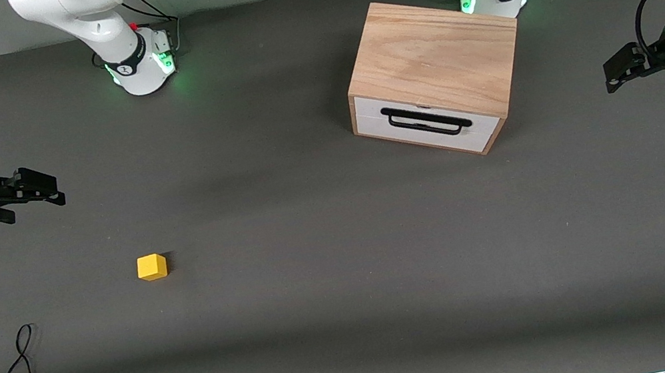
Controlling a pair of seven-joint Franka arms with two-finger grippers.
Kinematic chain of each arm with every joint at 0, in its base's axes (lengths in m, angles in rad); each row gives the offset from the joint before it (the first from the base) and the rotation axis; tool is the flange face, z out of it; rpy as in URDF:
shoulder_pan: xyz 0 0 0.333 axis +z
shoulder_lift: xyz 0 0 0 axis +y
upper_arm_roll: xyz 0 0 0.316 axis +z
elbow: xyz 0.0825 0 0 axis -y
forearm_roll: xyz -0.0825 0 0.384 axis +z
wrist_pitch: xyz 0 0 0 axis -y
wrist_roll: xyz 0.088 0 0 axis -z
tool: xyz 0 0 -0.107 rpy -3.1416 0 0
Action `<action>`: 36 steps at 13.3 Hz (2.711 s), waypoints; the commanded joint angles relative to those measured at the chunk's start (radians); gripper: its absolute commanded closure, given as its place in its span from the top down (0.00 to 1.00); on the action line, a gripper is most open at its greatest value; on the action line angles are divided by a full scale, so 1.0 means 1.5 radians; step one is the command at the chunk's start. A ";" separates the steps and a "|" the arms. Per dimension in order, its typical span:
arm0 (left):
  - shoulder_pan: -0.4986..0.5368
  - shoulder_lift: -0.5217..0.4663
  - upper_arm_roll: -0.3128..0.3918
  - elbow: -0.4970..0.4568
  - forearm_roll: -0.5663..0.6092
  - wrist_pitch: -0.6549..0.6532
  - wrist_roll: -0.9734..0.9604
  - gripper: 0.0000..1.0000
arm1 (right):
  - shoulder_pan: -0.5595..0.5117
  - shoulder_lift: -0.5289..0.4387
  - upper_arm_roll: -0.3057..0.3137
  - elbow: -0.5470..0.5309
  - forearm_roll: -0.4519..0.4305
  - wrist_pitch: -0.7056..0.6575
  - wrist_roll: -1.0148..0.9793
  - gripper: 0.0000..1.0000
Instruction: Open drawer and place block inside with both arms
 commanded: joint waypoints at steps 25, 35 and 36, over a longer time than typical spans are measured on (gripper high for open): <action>-0.120 0.105 -0.286 0.058 0.027 -0.002 -1.205 1.00 | -0.002 0.176 -0.028 -0.014 -0.010 0.093 -0.051 1.00; -0.108 0.224 -0.277 0.047 0.026 0.026 -1.221 1.00 | -0.011 0.350 -0.029 -0.076 -0.015 0.303 -0.052 1.00; -0.108 0.231 -0.276 0.038 0.026 0.039 -1.222 1.00 | -0.010 0.360 -0.029 -0.076 -0.013 0.312 -0.046 1.00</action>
